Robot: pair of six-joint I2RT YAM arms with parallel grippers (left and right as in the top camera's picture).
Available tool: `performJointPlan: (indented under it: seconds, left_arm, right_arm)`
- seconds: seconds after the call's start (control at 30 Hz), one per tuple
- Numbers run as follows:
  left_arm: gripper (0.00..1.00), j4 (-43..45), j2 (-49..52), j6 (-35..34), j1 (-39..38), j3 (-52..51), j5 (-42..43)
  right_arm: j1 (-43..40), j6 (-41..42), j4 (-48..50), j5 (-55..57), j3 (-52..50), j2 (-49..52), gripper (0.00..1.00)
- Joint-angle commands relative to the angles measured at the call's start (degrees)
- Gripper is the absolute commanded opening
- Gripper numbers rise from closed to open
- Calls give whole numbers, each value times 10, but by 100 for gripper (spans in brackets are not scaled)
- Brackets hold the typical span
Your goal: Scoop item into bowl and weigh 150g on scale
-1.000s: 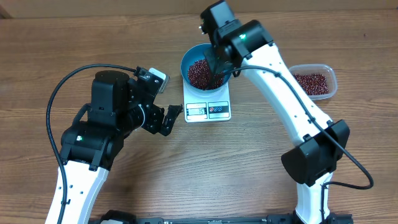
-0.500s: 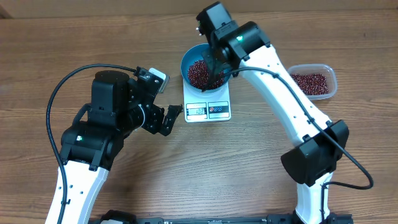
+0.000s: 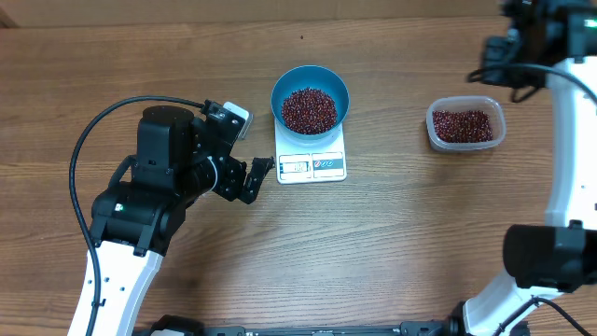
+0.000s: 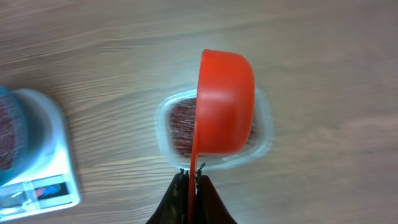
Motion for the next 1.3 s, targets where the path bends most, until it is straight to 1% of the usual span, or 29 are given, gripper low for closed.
performJointPlan:
  seconds: [0.0, 0.13, 0.23, 0.33, 0.67, 0.9, 1.0, 1.07, 1.2, 1.27]
  left_arm:
    - [100, 0, -4, -10, -4, 10, -2]
    - [100, 0, -4, -10, -4, 10, -2]
    - [99, 0, -4, -10, -4, 10, -2]
    - [100, 0, -4, -10, -4, 11, -2]
    - [100, 0, -4, -10, -4, 10, -2]
    - [99, 0, -4, -10, -4, 10, -2]
    - [100, 0, -4, -10, -4, 10, -2]
    - [100, 0, -4, -10, -4, 10, -2]
    - [100, 0, -4, -10, -4, 10, -2]
    - [100, 0, -4, -10, -4, 10, -2]
  right_arm:
    - [-54, 2, 6, -17, -58, -7, 4]
    - [-83, 1, 42, -47, -135, -7, 4]
    - [-83, -6, 88, -51, -192, -7, 4]
    - [-78, -32, 111, -74, -216, -7, 4]
    - [-61, -79, 172, -72, -262, 0, 4]
    - [-61, -79, 196, -62, -263, 61, 4]
    - [-60, -79, 189, -64, -263, 88, 4]
    - [-61, -79, 180, -76, -263, 99, 4]
    - [-56, -84, 160, -137, -263, 105, 4]
    - [-53, -100, 150, -164, -263, 105, 4]
